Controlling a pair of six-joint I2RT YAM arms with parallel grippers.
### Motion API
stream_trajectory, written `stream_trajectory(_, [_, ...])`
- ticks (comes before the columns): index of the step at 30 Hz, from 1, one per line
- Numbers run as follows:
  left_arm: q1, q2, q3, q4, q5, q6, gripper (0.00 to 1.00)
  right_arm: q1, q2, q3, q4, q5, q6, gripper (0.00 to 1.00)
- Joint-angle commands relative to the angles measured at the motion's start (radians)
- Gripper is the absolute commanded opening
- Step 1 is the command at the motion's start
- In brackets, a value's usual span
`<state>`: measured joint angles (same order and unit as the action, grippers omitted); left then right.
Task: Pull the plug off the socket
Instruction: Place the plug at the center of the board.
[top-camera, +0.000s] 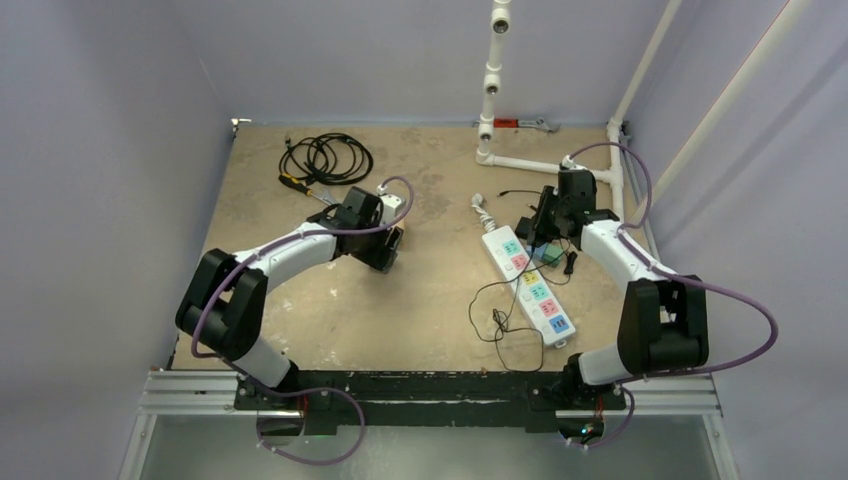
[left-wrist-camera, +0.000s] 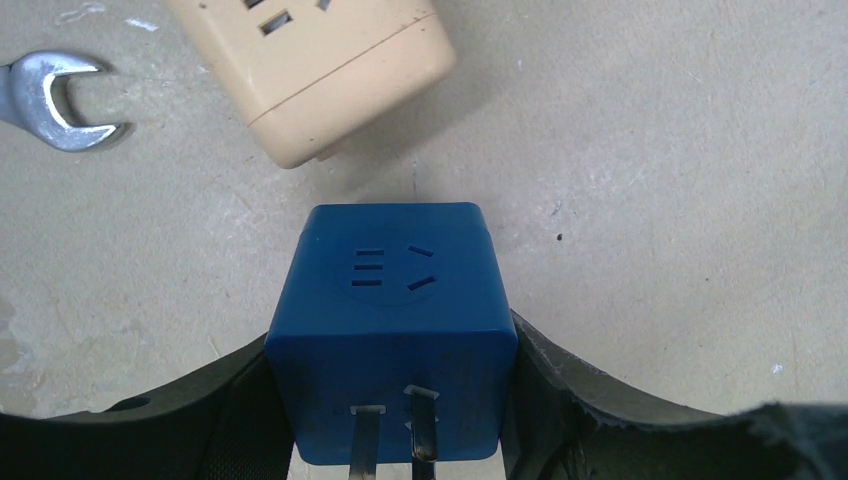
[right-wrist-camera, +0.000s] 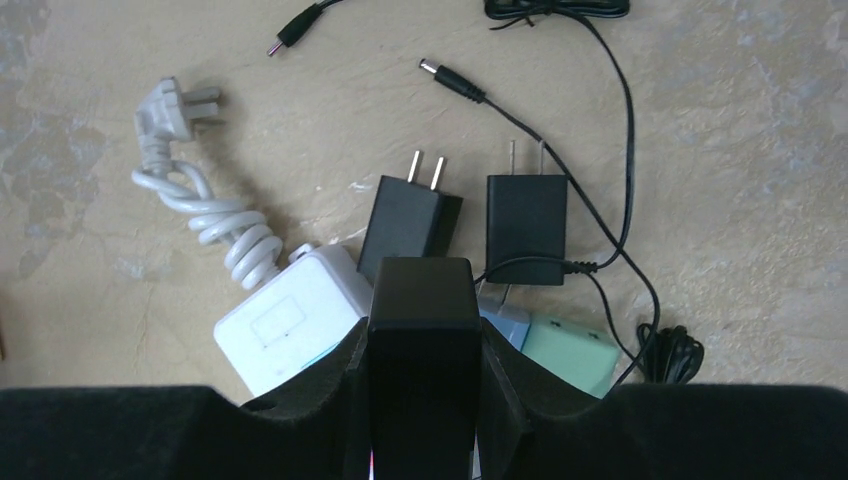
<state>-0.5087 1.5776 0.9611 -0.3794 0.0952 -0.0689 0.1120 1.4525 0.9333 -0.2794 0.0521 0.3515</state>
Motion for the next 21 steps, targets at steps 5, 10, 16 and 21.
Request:
stream_trajectory(5, [0.044,0.023,0.049,0.025,0.031,-0.043,0.49,-0.058,-0.004,-0.042,0.117,-0.050,0.028,0.36])
stream_trajectory(10, [0.048,0.014,0.048,0.031,0.031,-0.053,0.77,-0.061,-0.020,-0.057,0.129,-0.051,0.029,0.71])
stream_trajectory(16, [0.054,-0.016,0.047,0.041,0.040,-0.058,0.94,-0.061,-0.063,-0.066,0.124,-0.050,0.021,0.88])
stream_trajectory(21, [0.062,-0.085,0.031,0.075,0.023,-0.062,0.99,-0.061,-0.096,-0.068,0.111,-0.035,0.016,0.92])
